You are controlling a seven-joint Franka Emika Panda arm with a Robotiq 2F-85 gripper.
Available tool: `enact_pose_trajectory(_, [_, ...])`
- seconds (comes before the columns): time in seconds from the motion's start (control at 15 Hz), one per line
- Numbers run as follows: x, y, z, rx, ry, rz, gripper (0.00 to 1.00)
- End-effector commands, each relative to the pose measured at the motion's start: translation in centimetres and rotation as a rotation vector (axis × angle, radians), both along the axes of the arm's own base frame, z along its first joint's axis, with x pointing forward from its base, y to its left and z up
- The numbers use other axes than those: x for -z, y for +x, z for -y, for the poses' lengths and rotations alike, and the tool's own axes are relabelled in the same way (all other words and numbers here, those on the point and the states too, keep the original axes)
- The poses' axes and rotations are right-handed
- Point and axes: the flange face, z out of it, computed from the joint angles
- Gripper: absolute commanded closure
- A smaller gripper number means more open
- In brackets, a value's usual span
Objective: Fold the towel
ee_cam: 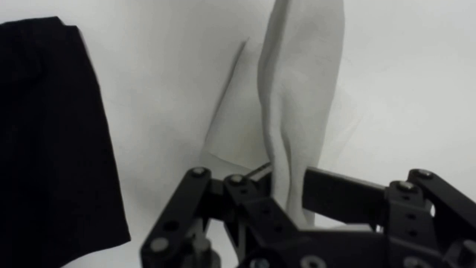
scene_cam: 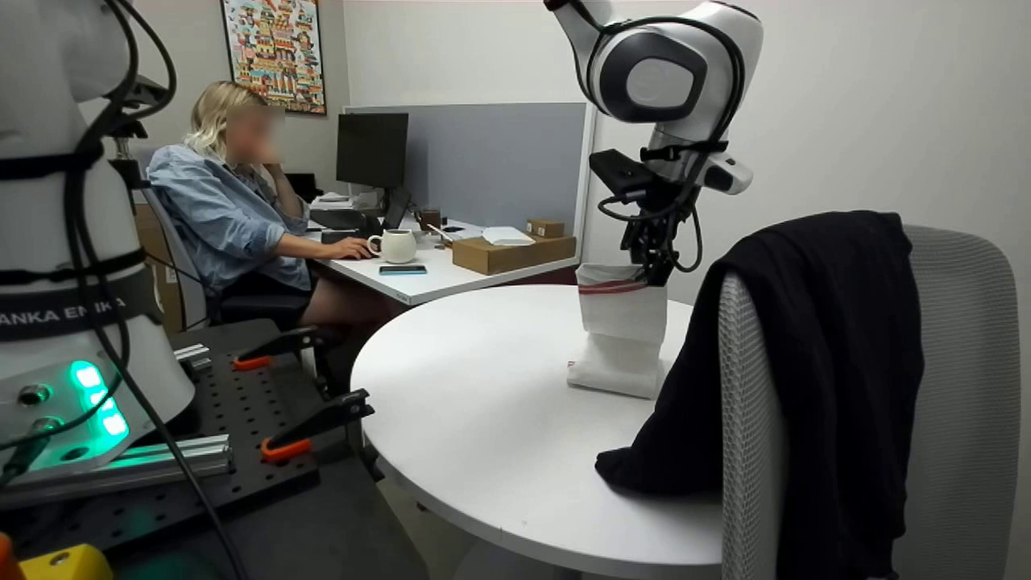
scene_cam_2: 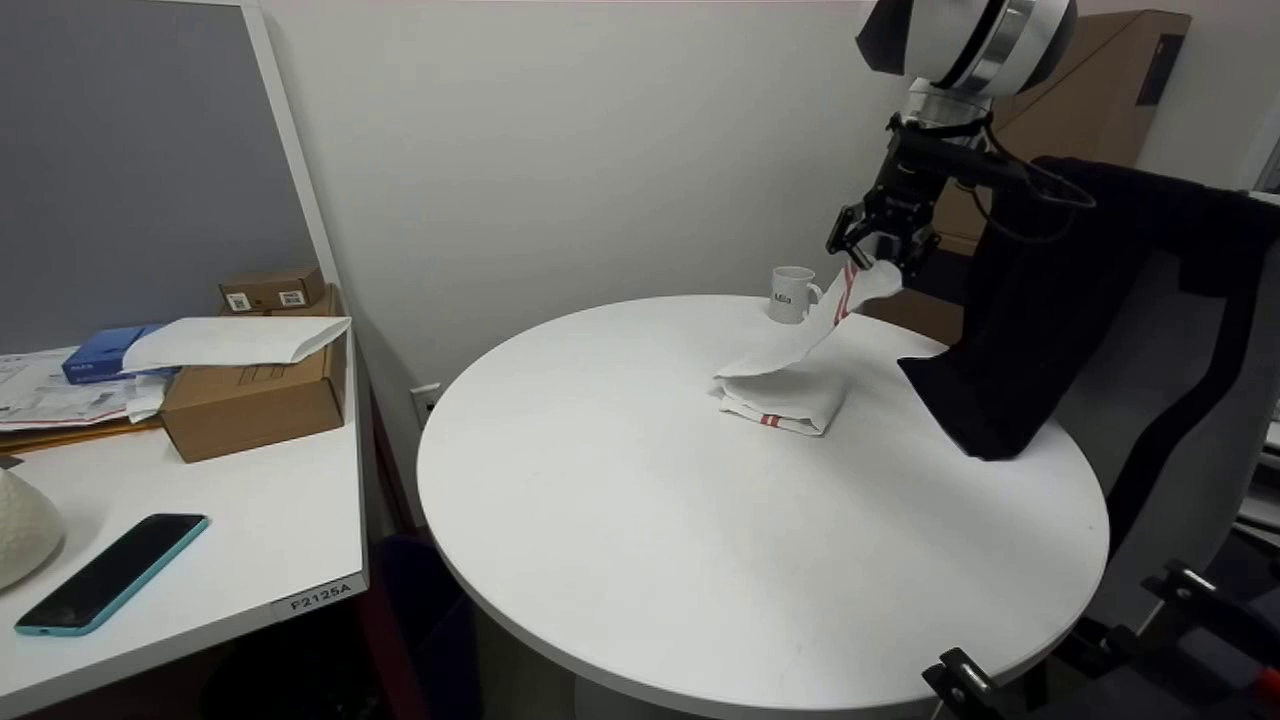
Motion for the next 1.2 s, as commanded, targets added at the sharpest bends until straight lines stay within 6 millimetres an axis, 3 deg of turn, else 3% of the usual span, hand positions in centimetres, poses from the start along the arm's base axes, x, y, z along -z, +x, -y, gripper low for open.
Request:
enact_pose_trajectory(0.0, [1.0, -2.2, 1.1, 0.007, 0.016, -0.048, 1.0])
enact_pose_trajectory(0.33, [3.3, -4.4, 3.0, 0.051, 0.015, -0.102, 1.0])
enact_pose_trajectory(0.6, [3.8, -4.6, 3.5, 0.074, -0.001, -0.1, 1.0])
enact_pose_trajectory(0.87, [3.7, -3.0, 1.2, 0.037, -0.057, -0.079, 1.0])
enact_pose_trajectory(1.13, [6.5, -0.8, -2.3, -0.013, -0.098, -0.143, 1.0])
